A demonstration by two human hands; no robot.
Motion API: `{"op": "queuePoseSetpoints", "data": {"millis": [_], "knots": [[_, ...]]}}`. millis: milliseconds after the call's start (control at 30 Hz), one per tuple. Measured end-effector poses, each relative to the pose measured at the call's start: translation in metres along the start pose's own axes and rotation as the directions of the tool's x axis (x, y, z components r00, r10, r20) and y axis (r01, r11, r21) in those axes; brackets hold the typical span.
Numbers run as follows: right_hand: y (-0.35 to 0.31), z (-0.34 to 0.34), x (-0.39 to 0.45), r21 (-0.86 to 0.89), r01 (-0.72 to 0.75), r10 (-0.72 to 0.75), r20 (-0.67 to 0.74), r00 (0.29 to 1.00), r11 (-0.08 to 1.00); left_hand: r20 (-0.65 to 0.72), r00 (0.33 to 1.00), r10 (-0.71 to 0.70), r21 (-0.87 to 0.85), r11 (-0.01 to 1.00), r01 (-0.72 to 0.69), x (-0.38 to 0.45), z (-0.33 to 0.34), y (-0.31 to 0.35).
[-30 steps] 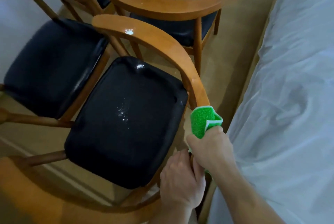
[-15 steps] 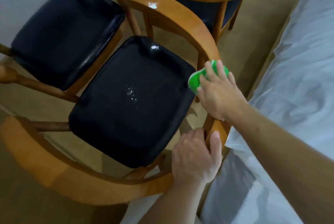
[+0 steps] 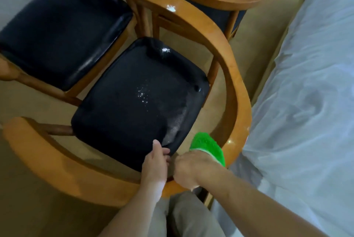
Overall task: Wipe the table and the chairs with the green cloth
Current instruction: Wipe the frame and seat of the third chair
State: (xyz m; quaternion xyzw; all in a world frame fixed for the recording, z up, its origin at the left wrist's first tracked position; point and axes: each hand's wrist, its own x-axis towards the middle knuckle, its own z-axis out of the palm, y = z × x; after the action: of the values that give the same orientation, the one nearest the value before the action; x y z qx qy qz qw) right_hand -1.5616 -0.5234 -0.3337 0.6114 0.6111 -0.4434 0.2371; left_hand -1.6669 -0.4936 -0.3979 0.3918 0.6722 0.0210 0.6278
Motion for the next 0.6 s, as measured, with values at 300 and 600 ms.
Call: {"op": "queuePoseSetpoints", "data": {"millis": [300,600], "knots": [[0.092,-0.041,-0.010,-0.322,-0.556,0.557,-0.099,0.825,0.766,0.214,0.977,0.012,0.226,0.972,-0.061,-0.008,-0.008,0.001],[0.003,-0.004,0.004,-0.043,-0.287,0.290,0.134,0.948,0.957,0.193,0.981,-0.011,0.163,0.986,-0.021,-0.011,-0.024,0.013]]}}
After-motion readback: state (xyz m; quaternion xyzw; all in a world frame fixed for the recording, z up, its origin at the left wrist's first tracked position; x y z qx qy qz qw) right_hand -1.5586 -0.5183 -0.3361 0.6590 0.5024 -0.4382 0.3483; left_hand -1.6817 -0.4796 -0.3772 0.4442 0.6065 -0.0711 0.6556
